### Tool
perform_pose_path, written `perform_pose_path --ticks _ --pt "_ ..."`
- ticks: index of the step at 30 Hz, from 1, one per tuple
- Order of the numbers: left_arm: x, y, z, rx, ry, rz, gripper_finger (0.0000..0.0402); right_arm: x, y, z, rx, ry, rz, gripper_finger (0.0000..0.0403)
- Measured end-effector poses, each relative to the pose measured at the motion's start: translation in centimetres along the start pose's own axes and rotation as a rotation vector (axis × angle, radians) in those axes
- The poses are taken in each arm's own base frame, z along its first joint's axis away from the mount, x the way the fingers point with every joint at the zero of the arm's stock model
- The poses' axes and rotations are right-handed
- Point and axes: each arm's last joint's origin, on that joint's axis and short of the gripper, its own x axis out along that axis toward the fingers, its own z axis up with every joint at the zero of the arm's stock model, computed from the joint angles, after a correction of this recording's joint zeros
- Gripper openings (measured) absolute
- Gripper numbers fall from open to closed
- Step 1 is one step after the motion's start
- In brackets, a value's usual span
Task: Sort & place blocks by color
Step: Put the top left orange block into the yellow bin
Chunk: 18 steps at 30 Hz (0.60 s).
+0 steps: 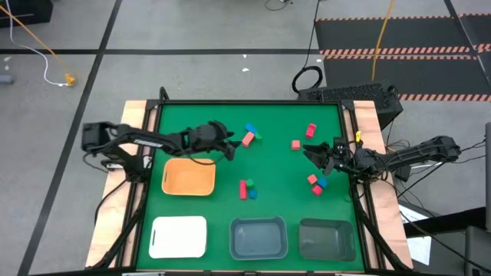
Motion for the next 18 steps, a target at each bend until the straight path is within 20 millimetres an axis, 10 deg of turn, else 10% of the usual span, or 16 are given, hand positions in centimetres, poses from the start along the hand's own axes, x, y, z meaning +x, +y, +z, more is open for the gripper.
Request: perform_pose_path --ticks 18 --pt "6.5 -0.3 -1.6 0.092 0.115 0.177 0.0282 0.0 0.0 0.0 0.0 0.0 0.0 0.0254"
